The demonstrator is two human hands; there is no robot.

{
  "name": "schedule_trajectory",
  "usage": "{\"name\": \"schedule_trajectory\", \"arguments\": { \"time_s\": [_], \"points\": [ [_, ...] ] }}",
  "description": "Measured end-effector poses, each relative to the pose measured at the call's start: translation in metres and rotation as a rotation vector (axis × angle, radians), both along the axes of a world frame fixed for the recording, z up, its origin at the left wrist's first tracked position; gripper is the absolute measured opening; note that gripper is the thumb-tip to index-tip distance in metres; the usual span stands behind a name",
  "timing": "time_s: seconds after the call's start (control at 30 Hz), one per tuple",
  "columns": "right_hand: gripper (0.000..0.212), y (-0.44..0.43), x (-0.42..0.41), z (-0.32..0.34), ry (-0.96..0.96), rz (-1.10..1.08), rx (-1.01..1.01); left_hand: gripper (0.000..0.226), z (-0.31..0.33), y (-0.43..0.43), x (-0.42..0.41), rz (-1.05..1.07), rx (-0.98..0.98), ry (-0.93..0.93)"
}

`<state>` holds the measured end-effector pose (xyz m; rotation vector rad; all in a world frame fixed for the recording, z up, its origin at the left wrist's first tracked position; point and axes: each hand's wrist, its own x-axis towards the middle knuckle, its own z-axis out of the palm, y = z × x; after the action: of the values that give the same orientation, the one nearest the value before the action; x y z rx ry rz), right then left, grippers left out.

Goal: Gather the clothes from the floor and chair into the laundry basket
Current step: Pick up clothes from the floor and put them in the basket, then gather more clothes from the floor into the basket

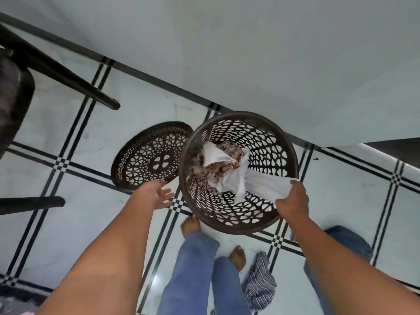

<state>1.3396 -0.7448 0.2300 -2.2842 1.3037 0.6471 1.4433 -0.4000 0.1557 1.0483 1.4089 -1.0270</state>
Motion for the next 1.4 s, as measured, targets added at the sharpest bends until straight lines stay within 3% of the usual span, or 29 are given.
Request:
{"name": "schedule_trajectory", "arguments": {
  "time_s": [0.07,0.17,0.27,0.4,0.53,0.63,0.73,0.8,0.87,0.97,1.03,1.23,1.4],
  "points": [
    [0.086,-0.016,-0.014,-0.005,0.018,0.015,0.075,0.039,0.011,-0.003,-0.003,-0.107,-0.004,-0.006],
    [0.086,-0.026,-0.026,-0.012,-0.004,0.005,0.168,0.035,0.017,-0.008,-0.009,-0.156,0.036,-0.167],
    [0.066,-0.03,-0.026,-0.017,0.021,0.103,-0.008,0.026,0.032,-0.026,-0.019,-0.246,0.036,-0.348],
    [0.031,-0.033,-0.006,-0.008,0.134,0.172,-0.135,0.041,0.038,-0.047,-0.038,-0.412,0.078,-0.501],
    [0.037,-0.026,0.031,0.011,0.244,0.266,-0.166,0.047,0.023,-0.049,-0.048,-0.491,0.166,-0.534],
    [0.049,-0.005,0.06,0.031,-0.111,-0.068,0.184,0.043,-0.002,-0.046,-0.055,-0.559,0.186,-0.531],
    [0.035,0.021,0.073,0.05,-0.392,-0.419,0.565,0.059,0.019,-0.062,-0.055,-0.634,0.23,-0.511],
    [0.03,0.028,0.06,0.056,-0.371,-0.353,0.614,0.068,0.042,-0.082,-0.062,-0.706,0.294,-0.495],
    [0.034,0.026,0.034,0.054,-0.244,-0.217,0.531,0.064,0.066,-0.104,-0.075,-0.781,0.368,-0.495],
    [0.043,0.012,-0.02,0.044,-0.18,-0.3,0.486,0.058,0.096,-0.147,-0.096,-0.968,0.427,-0.586],
    [0.042,-0.001,-0.058,0.04,-0.163,-0.377,0.495,0.048,0.108,-0.18,-0.115,-1.098,0.374,-0.686],
    [0.038,-0.043,-0.192,0.042,-0.147,-0.644,0.425,0.023,0.144,-0.306,-0.198,-1.515,-0.05,-0.798],
    [0.033,-0.066,-0.281,0.054,-0.254,-1.021,0.354,0.025,0.179,-0.394,-0.294,-1.823,-0.301,-0.848]
  ]
}}
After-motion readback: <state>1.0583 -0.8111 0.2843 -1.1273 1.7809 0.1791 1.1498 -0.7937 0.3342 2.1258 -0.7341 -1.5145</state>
